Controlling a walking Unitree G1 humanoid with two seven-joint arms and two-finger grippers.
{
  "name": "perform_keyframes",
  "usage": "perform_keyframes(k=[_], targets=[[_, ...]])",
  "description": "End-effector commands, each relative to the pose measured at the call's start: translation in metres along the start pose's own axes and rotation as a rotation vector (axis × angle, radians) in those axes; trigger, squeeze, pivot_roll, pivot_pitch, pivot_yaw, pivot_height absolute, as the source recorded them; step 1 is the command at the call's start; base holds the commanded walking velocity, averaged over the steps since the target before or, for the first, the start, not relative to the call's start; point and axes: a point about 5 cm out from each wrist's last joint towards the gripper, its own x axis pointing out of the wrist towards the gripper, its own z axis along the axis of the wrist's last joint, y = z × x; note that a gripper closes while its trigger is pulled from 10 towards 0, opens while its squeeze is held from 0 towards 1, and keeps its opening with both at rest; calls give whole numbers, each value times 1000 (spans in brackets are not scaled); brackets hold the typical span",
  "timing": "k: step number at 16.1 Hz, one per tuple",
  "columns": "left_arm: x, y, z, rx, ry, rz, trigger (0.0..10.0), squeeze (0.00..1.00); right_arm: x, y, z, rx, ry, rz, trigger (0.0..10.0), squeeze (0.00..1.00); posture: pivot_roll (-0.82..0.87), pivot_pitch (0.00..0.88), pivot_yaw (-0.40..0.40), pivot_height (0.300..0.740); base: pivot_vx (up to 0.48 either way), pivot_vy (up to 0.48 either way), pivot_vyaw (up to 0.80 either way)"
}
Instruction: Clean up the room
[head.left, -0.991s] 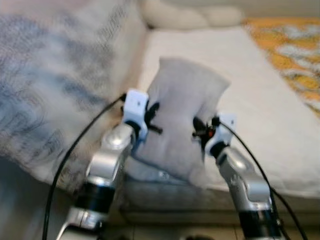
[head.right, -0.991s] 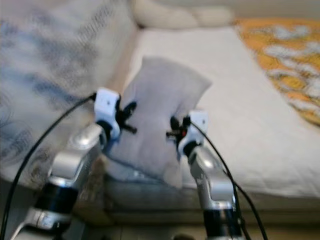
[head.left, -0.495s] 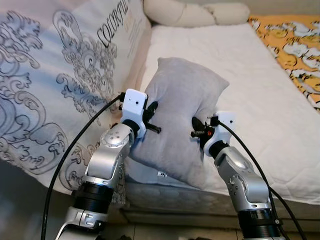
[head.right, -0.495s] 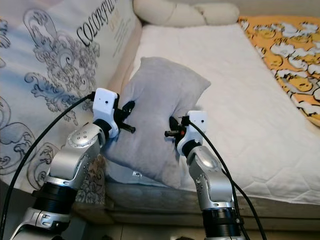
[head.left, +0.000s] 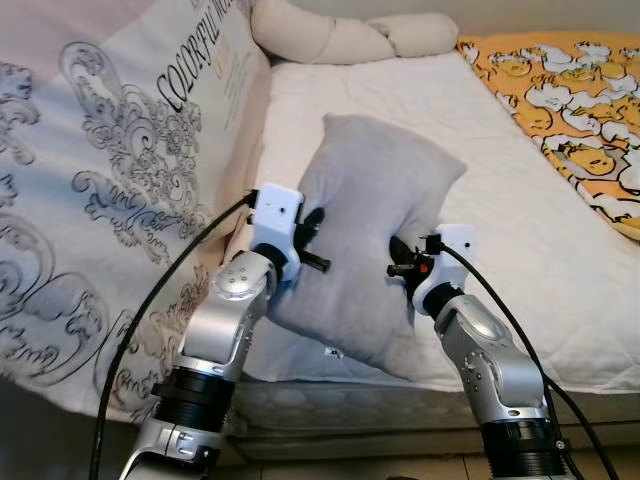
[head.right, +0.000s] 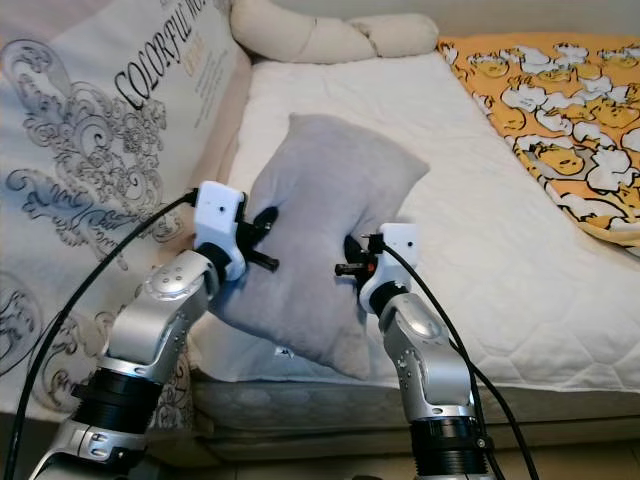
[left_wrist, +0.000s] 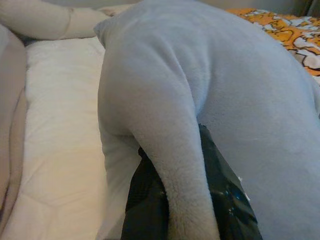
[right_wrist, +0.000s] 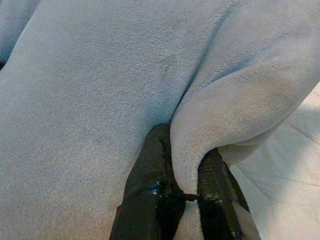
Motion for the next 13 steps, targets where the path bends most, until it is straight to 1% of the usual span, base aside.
perform_keyframes(k=[1, 11, 13], targets=[[0, 0, 7, 9, -25, -13, 10000, 0, 4, 15, 7, -4, -32, 62, 10000, 0, -66, 0, 42, 740, 319, 0, 0], [-1, 0, 7, 8, -24, -16, 10000, 0, 4, 17, 6, -6, -31, 69, 10000, 0, -63, 0, 41, 740, 329, 0, 0], [-1, 0, 7, 11, -25, -21, 10000, 0, 5, 18, 5, 2, -24, 75, 10000, 0, -67, 0, 44, 740, 332, 0, -728]])
